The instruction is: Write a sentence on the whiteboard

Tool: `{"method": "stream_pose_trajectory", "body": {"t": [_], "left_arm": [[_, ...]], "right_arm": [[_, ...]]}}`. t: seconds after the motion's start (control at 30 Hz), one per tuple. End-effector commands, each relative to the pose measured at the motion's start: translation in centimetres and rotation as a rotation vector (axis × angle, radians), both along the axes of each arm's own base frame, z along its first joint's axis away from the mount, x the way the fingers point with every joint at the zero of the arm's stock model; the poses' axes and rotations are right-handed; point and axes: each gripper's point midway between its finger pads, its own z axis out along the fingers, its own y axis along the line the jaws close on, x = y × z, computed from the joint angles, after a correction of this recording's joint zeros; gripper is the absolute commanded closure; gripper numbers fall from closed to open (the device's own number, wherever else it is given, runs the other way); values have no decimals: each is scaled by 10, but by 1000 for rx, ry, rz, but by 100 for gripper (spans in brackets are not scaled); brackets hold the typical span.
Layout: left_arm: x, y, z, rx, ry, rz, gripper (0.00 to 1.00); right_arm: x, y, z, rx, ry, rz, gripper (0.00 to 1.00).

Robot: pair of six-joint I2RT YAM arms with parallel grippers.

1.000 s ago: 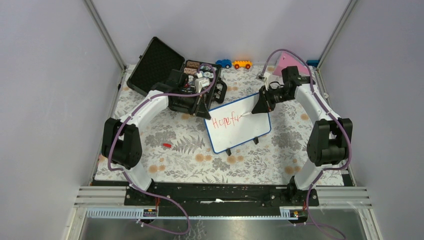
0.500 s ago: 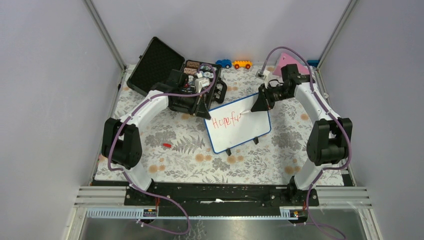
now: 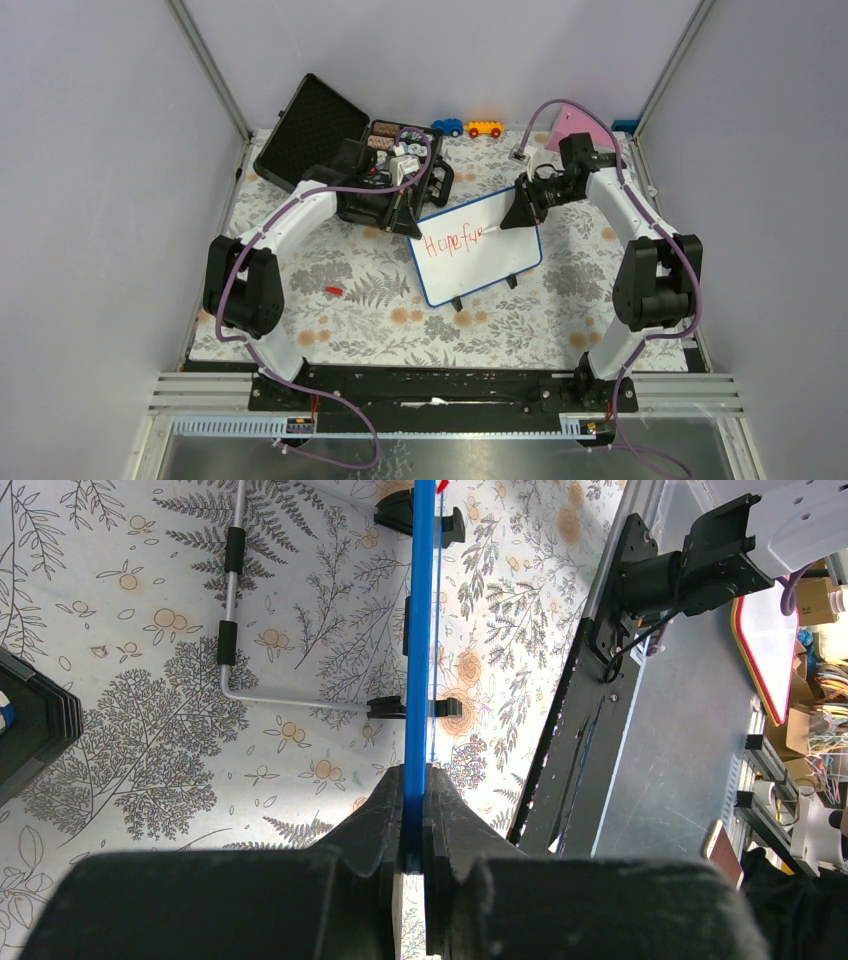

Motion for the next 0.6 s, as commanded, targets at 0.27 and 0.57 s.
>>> {"method": "stream_pose_trajectory", "body": {"t": [0.27, 0.57], "left_arm": [[1, -3, 1, 9, -45, -19, 100], [1, -3, 0, 10, -45, -19, 100]], "right_arm": [[-3, -2, -9, -28, -31, 17, 100], [4, -18, -5, -38, -40, -16, 100]]}}
